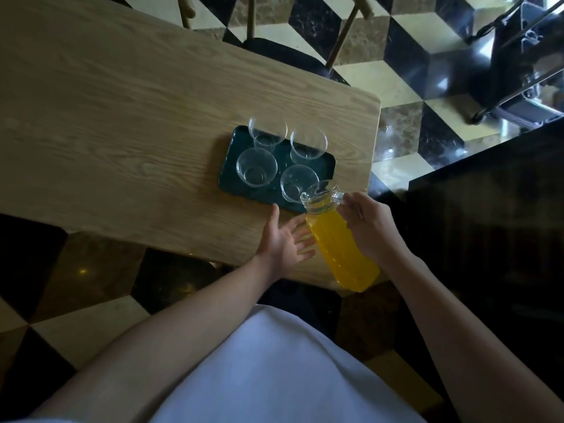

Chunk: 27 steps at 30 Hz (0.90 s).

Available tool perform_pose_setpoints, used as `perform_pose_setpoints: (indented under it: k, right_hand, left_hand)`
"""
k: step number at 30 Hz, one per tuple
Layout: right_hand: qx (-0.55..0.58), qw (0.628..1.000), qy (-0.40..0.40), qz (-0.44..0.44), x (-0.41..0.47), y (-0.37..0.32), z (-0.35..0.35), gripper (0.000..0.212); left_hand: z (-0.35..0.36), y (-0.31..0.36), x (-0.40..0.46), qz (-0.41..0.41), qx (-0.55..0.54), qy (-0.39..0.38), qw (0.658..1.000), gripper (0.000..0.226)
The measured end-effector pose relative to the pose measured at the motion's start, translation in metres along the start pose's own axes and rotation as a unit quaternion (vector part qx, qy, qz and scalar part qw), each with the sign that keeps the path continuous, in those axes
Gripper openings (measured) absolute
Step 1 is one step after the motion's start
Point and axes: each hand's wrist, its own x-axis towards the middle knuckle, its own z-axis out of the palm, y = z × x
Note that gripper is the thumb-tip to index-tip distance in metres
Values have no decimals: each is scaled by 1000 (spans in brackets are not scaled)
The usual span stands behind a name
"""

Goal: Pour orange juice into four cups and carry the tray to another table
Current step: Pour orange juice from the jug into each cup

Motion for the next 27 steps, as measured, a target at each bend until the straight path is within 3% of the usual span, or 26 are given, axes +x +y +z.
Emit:
perform_pose_setpoints:
  k: [27]
  right_hand:
    - [-64,995,-69,23,40,0,-1,23]
  left_hand:
    - [16,-3,-1,6,0,26,1000,75]
